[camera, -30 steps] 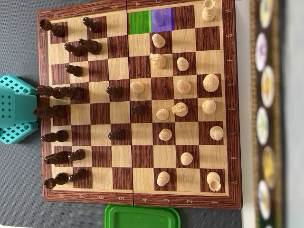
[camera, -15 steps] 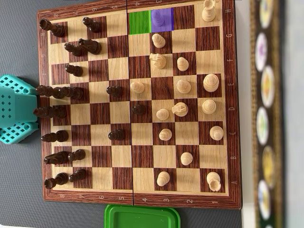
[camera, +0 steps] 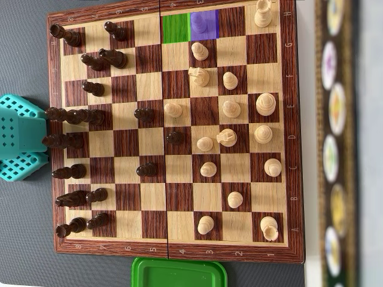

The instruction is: Play chess

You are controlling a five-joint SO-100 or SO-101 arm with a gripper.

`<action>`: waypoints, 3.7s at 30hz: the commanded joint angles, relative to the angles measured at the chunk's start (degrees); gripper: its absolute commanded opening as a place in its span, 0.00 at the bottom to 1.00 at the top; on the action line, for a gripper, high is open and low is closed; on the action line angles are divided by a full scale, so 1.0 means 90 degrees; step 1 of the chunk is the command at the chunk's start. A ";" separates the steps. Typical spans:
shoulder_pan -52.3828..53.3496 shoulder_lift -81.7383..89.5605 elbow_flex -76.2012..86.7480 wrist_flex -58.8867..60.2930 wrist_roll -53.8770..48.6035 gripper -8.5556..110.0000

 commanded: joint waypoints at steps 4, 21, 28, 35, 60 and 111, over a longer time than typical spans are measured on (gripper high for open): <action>-0.0928 -0.0049 -0.0537 0.2568 0.0068 0.17; -0.2373 -0.0146 0.0557 0.4395 0.1270 0.18; -0.2432 -0.1924 -0.0518 0.4717 0.1270 0.18; -0.2441 -0.4219 -0.1836 0.4717 0.1221 0.18; -0.2441 -0.9482 -0.4932 0.4727 0.1279 0.18; -0.2754 -1.3701 -0.9297 0.5850 0.1201 0.22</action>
